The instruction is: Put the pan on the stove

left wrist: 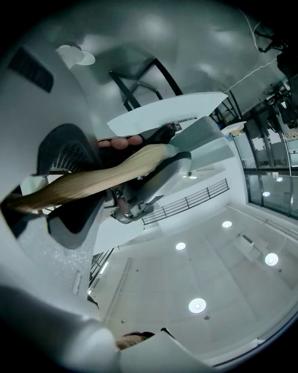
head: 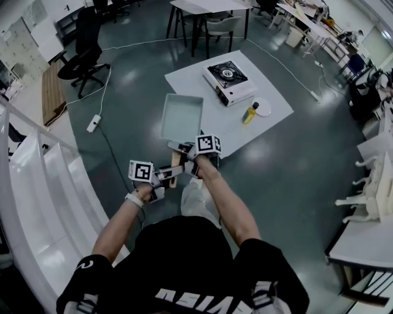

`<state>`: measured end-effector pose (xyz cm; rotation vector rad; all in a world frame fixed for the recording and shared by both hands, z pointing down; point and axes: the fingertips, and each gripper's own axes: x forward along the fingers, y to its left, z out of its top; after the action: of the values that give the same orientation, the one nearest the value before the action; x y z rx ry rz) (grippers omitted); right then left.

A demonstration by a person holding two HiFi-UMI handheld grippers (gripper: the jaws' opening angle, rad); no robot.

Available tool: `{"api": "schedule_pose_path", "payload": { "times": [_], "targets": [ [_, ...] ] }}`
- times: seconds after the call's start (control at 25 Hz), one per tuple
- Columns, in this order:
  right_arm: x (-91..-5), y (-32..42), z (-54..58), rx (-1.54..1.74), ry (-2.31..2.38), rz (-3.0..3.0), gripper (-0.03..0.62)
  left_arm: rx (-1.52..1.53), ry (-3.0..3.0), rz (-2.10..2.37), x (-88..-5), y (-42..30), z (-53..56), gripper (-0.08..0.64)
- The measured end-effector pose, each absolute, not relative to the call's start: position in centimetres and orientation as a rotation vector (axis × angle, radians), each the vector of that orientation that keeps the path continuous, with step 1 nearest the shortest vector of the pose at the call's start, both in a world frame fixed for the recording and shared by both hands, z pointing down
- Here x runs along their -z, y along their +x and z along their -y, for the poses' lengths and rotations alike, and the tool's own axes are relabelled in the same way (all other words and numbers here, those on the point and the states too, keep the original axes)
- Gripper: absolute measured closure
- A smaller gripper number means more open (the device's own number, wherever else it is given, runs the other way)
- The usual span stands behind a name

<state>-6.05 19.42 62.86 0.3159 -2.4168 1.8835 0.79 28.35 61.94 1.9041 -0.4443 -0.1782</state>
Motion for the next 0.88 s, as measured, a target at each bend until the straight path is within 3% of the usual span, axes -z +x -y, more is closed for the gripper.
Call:
{"api": "schedule_pose_path", "payload": {
  "times": [0.88],
  "targets": [
    [-63.9, -6.4, -0.5, -1.9, 0.404, 2.398, 0.46, 0.12, 1.852, 0.364, -63.1, 0.2, -9.8, 0.462]
  ]
}}
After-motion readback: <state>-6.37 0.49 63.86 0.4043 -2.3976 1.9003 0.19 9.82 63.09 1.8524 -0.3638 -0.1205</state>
